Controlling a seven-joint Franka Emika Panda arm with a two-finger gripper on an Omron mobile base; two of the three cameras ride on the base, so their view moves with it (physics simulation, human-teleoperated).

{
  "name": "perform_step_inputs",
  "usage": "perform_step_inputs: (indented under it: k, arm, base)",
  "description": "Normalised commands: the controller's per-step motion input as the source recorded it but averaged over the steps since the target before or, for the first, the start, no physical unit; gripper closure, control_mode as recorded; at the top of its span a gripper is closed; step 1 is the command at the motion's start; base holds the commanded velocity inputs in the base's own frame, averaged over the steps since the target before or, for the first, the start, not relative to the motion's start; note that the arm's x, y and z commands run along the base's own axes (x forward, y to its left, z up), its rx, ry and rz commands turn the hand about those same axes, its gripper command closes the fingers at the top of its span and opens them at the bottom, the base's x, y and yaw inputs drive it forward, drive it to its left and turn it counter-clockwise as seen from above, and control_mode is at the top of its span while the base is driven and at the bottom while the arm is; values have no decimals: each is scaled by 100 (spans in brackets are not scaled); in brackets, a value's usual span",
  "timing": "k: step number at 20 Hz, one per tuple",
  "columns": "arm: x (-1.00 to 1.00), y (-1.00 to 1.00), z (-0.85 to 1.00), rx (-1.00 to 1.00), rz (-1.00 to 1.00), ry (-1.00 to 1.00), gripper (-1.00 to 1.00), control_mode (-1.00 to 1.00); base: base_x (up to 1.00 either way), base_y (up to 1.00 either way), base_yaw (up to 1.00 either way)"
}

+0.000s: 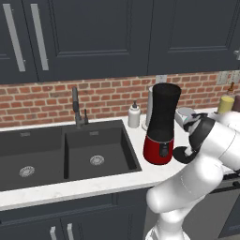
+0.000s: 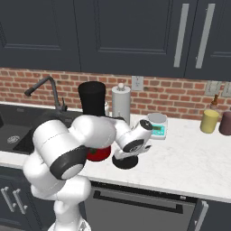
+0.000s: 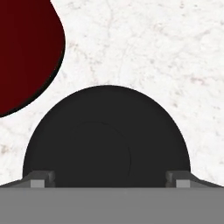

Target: Close the lid blender by securely placing the lid on top.

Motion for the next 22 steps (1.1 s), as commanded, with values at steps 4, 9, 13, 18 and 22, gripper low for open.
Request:
perform_step_inputs:
  k: [4,9,13,18,22]
  arm:
    - [0,3,-38,0,5,0,100,-100]
    - [0,13,-28,0,3,0,100,-100]
    - [0,9,-9,0,0,0,100,-100]
    - [0,9,0,0,0,-1,100,-100]
    - [-31,4,11,0,0,-1,100,-100]
  base:
    - [0,0,0]
    - [0,0,0]
    - [0,0,0]
    - [0,0,0]
    - [0,0,0]
